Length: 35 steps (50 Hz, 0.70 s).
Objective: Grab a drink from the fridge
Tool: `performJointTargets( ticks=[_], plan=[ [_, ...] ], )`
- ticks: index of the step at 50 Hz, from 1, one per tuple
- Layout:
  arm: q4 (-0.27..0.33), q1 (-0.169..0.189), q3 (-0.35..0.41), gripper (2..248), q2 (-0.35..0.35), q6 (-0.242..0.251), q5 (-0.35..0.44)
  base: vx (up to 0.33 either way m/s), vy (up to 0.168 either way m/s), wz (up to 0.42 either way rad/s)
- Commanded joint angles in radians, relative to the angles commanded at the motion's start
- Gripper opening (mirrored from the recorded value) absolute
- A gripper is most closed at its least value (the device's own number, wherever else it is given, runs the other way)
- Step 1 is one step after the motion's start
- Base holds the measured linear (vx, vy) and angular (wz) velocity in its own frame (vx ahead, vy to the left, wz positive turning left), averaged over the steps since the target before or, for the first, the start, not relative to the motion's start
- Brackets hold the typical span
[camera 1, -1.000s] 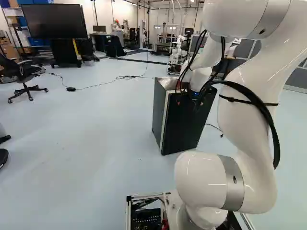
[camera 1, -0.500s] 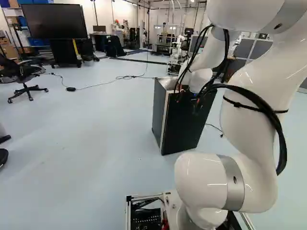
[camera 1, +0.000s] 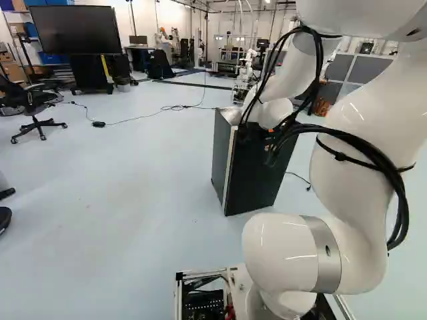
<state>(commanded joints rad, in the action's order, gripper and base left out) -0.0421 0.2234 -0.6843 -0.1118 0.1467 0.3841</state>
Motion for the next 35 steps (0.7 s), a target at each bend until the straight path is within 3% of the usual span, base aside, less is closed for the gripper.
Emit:
performJointTargets(
  ticks=[21,35],
  plan=[
    [0.0,-0.036,-0.088,247,-0.08,0.0,0.212,0.0,0.0,0.0],
    [0.0,-0.039,-0.166,247,-0.167,0.0,0.254,0.0,0.0,0.0]
  ],
)
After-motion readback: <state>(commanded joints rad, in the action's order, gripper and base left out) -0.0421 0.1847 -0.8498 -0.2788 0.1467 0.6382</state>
